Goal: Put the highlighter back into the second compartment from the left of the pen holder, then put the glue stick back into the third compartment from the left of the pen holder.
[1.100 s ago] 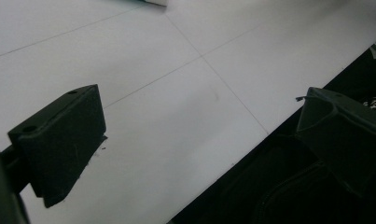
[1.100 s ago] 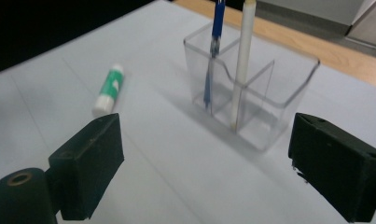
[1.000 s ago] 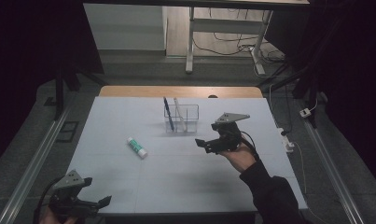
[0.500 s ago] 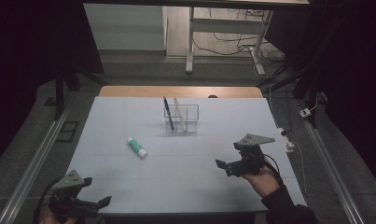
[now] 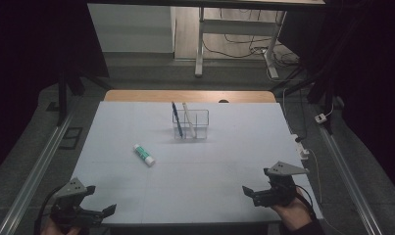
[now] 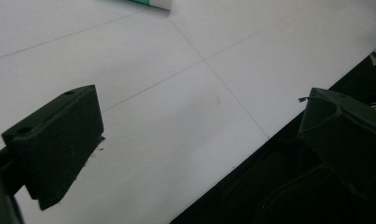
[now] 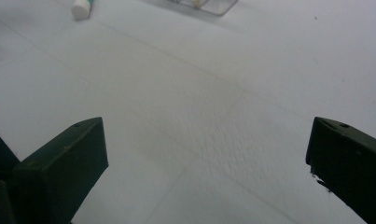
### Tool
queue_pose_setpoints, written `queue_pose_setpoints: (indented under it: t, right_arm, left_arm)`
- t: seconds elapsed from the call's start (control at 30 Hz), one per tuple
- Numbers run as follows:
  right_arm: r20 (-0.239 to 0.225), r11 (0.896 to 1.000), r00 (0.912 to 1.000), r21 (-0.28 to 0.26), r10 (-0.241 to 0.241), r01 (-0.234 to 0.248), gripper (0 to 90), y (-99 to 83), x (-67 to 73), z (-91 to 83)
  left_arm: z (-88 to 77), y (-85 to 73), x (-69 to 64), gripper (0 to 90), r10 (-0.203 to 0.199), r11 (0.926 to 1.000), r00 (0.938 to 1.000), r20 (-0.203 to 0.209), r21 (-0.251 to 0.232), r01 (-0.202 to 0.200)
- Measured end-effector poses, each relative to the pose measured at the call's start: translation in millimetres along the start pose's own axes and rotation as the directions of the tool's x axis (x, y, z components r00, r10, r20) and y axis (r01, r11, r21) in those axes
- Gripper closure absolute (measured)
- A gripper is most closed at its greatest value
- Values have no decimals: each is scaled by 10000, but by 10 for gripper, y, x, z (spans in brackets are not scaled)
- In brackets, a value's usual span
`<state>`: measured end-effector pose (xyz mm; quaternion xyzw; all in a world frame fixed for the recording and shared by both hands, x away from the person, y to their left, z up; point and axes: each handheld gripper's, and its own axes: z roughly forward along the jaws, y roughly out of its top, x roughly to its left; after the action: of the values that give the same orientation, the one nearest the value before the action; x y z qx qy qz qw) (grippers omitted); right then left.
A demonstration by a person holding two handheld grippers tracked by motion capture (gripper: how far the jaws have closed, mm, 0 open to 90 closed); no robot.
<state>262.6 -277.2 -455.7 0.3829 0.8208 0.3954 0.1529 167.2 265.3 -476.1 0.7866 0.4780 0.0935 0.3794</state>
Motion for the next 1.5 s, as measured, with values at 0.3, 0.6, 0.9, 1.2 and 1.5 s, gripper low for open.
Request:
queue_pose_setpoints:
  t: [0.3, 0.6, 0.9, 1.2, 1.5]
  right_arm:
    - [4, 9930, 9945, -550, 1047, -1045, 0, -130, -116, -181]
    - [4, 9960, 9965, -309, 834, -833, 0, -117, -97, -153]
    - [-9, 9971, 9972, -133, 744, -745, 0, -111, -93, -140]
    - [-57, 9978, 9978, -36, 667, -667, 1, -107, -84, -129]
    - [-79, 9975, 9974, -14, 709, -710, 1, -106, -86, -122]
  left_arm:
    - [8, 6, -7, 0, 59, 10000, 10000, -8, 62, -58]
    - [-2, 11, -29, 0, 189, 9998, 9997, -133, -93, -190]
    - [-12, 63, -27, 0, 325, 9994, 9989, -331, 134, -320]
    - [25, 126, 68, 0, 437, 9986, 9987, 268, -308, -429]
    - [153, 243, 109, 0, 756, 9936, 9965, 357, -871, -722]
